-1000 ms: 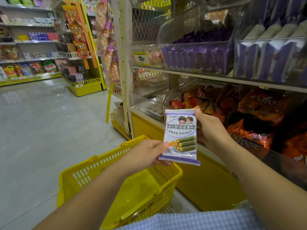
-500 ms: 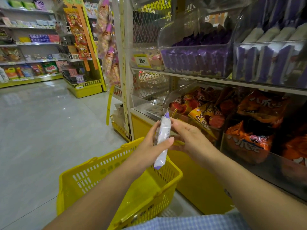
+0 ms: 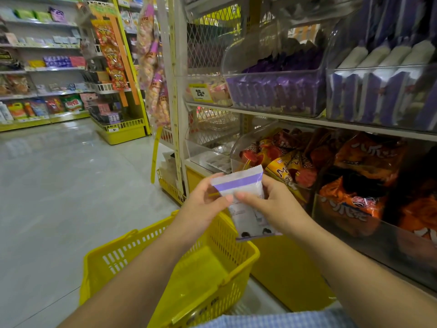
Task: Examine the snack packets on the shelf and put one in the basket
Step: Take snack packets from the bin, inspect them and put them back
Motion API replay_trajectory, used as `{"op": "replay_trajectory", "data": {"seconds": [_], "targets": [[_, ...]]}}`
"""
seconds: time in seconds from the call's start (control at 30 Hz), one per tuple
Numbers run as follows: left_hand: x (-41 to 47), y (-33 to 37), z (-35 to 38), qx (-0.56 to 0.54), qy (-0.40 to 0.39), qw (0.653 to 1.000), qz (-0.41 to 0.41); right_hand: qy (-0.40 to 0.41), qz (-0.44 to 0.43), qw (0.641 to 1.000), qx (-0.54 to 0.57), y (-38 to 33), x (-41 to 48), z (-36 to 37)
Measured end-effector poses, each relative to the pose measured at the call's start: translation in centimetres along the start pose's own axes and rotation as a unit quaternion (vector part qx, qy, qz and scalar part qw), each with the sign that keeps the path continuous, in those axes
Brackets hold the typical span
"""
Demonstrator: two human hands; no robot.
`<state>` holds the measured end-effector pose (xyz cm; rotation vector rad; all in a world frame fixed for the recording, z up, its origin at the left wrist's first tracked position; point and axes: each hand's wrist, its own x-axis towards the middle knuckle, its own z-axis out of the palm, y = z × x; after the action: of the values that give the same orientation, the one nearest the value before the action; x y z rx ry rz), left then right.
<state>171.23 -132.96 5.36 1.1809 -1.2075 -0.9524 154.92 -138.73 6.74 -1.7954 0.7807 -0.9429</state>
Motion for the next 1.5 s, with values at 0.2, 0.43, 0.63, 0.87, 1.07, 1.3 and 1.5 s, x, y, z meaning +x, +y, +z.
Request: {"op": "replay_trajectory", "data": {"seconds": [0.2,0.43,0.63,0.87,1.07,1.3,1.5], "targets": [[0.0,0.6,-1.6,0.269,-0.028,0.954,0.133,-0.01,-0.086,0.977,-0.197,0.4,-0.5,0.7],[-0.1,0.6,-2.1,0.178,-0.112,0.973,0.091,-0.027,-0.141,0.967,-0.209,-0.1,-0.7,1.2],[0.0,0.4,-2.7,0.091,-0.101,0.99,0.043,-0.074,-0.037,0.98,-0.18,-0.4,-0.4,-0.2],[0.4,0.1,-5.5,0.014,-0.052,0.998,-0.012,-0.051,0.074,0.991,-0.094,-0.2,-0.2,-3.6],[0.6,-0.1,-6.2,-0.101,-0.029,0.994,-0.022,-0.003,0.082,0.995,0.059,0.1,0.0,-3.7],[0.6,0.0,-6.3,-0.126,-0.037,0.991,-0.021,0.029,0.042,0.996,0.075,0.2,0.1,-3.3],[0.7,0.1,-6.3,-0.149,-0.029,0.988,-0.015,0.017,0.049,0.983,0.176,0.0,0.0,-2.9]]}}
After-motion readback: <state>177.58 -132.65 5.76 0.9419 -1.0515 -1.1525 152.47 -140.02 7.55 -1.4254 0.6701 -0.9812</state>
